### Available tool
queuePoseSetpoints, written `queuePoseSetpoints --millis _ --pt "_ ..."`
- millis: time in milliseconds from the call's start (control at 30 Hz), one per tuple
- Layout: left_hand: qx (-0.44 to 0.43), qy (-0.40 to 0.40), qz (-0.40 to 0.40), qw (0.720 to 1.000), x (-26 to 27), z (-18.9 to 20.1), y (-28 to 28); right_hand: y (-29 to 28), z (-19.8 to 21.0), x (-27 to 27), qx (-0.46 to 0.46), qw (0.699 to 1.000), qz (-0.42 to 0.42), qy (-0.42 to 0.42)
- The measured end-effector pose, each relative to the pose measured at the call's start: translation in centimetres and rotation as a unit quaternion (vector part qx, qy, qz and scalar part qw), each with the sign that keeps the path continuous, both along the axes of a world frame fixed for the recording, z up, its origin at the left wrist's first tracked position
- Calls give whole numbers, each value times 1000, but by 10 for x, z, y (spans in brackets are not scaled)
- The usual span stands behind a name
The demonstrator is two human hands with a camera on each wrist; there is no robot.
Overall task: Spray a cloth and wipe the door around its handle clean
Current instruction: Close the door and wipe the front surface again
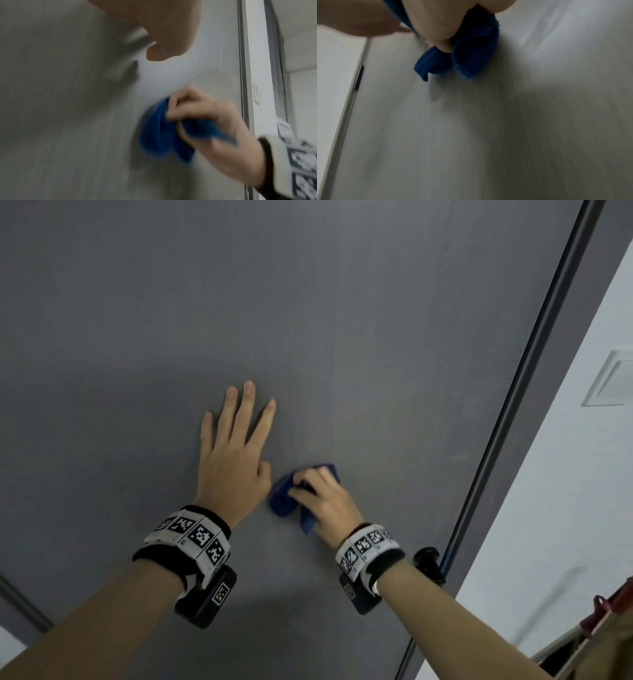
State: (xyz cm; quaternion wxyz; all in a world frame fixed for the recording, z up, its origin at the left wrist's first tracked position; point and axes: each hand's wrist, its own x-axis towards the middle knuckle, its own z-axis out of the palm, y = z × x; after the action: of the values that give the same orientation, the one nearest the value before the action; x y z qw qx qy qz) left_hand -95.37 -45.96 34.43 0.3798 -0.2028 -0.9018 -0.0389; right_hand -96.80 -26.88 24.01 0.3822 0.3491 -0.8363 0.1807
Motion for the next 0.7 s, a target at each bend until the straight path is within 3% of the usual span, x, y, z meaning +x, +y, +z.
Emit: queuePoseSetpoints --millis 67,133,267,333,533,633,700 --pt "-2 -2 -3 1000 1 -2 0 10 -26 4 68 996 12 -60" --pt "2 -4 0 1000 2 -4 5 29 -22 9 69 995 18 -72" --pt "28 -9 -11 1000 4 -10 36 73 36 16 -153 988 -28 1" --pt "33 -7 -32 999 5 -12 60 105 52 23 -206 974 -84 30" --pt "7 6 -104 995 8 -10 122 214 61 45 -215 953 -209 45" --pt "-15 0 -128 992 8 -9 146 236 66 46 -206 954 -205 69" --pt "-38 -8 -135 990 7 -13 161 238 49 44 -163 966 -192 57"
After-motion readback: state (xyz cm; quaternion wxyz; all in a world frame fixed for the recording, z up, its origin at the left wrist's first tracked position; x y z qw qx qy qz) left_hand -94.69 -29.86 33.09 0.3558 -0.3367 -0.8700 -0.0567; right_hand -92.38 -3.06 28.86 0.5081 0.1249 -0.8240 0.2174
